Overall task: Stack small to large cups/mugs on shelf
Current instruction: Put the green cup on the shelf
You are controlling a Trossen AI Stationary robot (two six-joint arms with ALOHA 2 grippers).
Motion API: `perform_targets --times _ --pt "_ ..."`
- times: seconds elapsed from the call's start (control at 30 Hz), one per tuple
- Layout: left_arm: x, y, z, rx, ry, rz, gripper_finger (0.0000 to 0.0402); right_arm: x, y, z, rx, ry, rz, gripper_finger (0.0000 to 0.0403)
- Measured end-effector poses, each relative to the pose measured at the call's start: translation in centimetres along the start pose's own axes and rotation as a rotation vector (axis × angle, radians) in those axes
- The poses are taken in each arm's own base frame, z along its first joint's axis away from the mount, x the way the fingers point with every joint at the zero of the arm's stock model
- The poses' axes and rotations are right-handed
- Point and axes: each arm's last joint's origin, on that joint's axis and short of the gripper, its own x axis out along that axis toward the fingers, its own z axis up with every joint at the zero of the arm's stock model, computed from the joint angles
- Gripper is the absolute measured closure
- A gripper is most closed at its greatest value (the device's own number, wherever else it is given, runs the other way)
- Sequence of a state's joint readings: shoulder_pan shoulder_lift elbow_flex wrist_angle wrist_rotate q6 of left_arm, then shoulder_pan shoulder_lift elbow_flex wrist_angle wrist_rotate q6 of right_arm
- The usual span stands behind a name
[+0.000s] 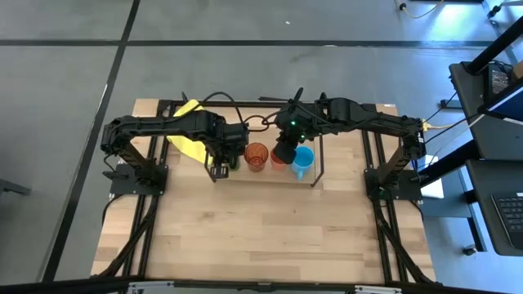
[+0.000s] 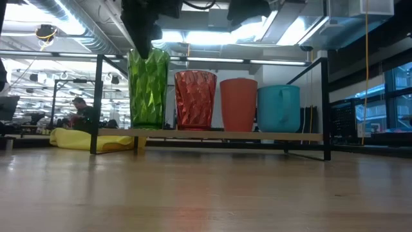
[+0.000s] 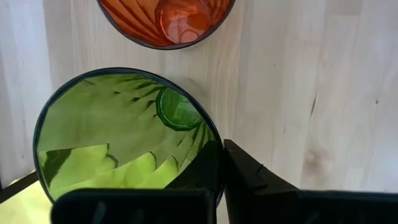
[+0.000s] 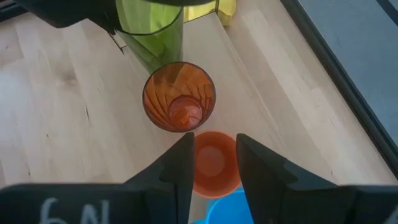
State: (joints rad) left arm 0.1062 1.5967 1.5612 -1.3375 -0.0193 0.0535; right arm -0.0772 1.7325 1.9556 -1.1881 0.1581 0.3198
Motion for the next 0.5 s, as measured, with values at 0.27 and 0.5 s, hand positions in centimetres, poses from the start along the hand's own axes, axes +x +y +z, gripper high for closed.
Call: perform_targets --times 0.27,0.5 --pt "0.01 0.06 -0.01 -0.019 0.001 0.021 0.0395 0.0 0.0 0.0 -0.01 0.0 0.0 0.0283" --pt "0.01 0.05 -0.01 -0.023 0.001 0.016 0.037 0.0 0.0 0.0 -0.014 0.0 0.0 0.0283"
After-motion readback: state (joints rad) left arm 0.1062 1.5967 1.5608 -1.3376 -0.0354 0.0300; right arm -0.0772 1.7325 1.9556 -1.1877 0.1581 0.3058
